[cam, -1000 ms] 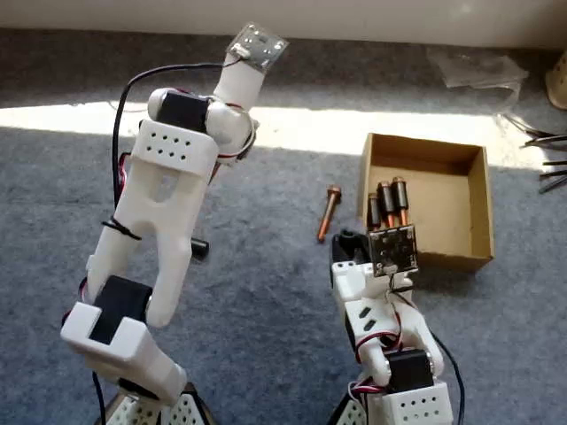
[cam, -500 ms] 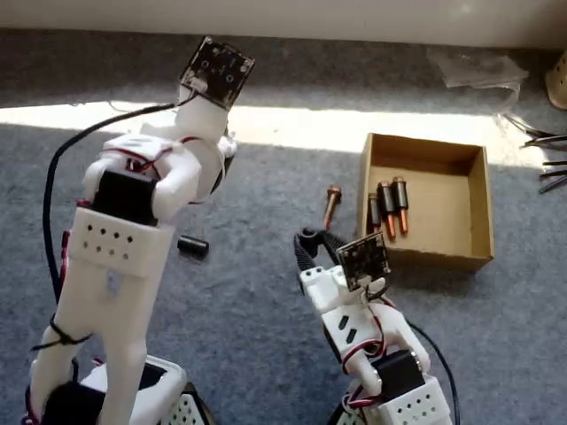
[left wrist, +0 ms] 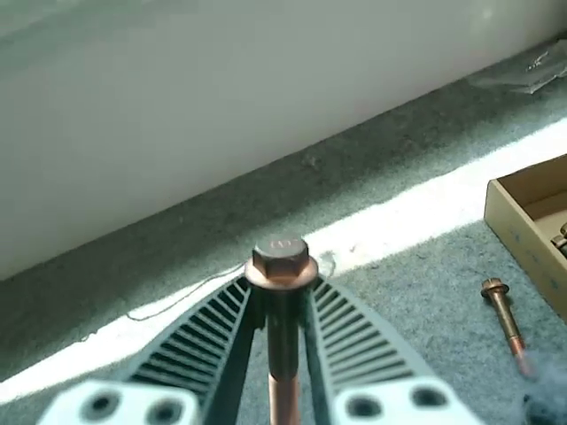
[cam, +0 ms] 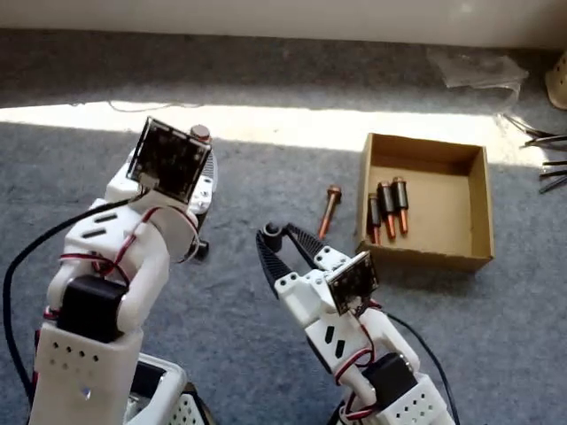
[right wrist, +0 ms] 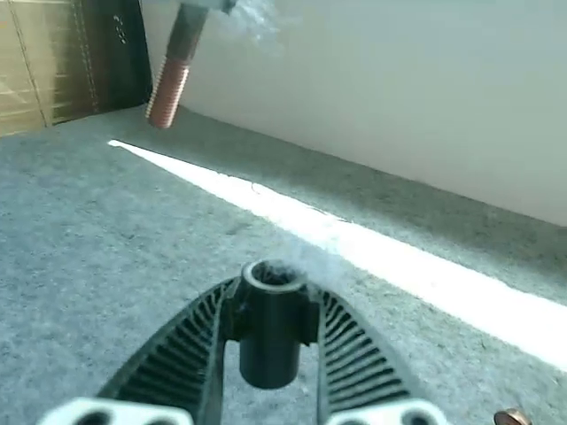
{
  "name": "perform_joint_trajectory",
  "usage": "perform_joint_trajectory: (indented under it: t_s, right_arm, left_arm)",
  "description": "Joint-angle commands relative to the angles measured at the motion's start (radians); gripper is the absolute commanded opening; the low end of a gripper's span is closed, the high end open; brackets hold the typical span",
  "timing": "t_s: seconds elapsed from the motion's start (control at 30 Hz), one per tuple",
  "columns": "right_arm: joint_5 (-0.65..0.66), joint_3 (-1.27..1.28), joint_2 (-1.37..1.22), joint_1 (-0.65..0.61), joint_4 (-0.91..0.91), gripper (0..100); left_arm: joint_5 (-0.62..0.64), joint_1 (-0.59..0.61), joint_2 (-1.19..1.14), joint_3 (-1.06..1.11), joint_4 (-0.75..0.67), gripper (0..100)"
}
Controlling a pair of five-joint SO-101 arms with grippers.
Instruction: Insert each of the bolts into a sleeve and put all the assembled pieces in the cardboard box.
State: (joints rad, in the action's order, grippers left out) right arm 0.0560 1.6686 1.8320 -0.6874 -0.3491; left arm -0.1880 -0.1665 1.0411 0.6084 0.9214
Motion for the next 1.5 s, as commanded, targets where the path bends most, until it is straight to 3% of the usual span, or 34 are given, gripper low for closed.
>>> perform_joint_trajectory:
  t_s: [0.0, 0.17, 0.4, 0.53, 0.83, 0.97, 1.1, 1.3, 1.47]
  right_arm:
    - [0.003, 0.108, 0.005, -0.036, 0.054, 0.4]
    - [0.003, 0.11, 0.004, -0.044, 0.019, 0.4]
    - [-0.003, 0.11, 0.004, -0.039, -0.05, 0.4]
    - [-0.006, 0.11, 0.005, -0.036, -0.048, 0.4]
    - [-0.006, 0.107, 0.005, 0.074, -0.028, 0.4]
    - [0.0, 0.107, 0.005, 0.077, -0.031, 0.4]
    - [0.0, 0.107, 0.005, 0.077, -0.031, 0.4]
    - [0.002, 0.107, 0.004, 0.076, -0.033, 0.4]
    - [0.002, 0.108, 0.004, 0.076, -0.033, 0.4]
  left_arm:
    - [0.035, 0.002, 0.157, 0.096, -0.127, 2]
    - [0.235, 0.008, 0.298, 0.213, -0.204, 2]
    - [0.356, 0.008, 0.426, 0.305, -0.245, 2]
    - [0.499, 0.008, 0.458, 0.351, -0.247, 2]
    - [0.666, 0.001, 0.466, 0.364, -0.273, 2]
    - [0.672, -0.012, 0.46, 0.364, -0.307, 2]
    - [0.669, -0.137, 0.458, 0.364, -0.307, 2]
    - [0.477, -0.305, 0.458, 0.417, -0.376, 2]
    - [0.443, -0.338, 0.458, 0.51, -0.47, 2]
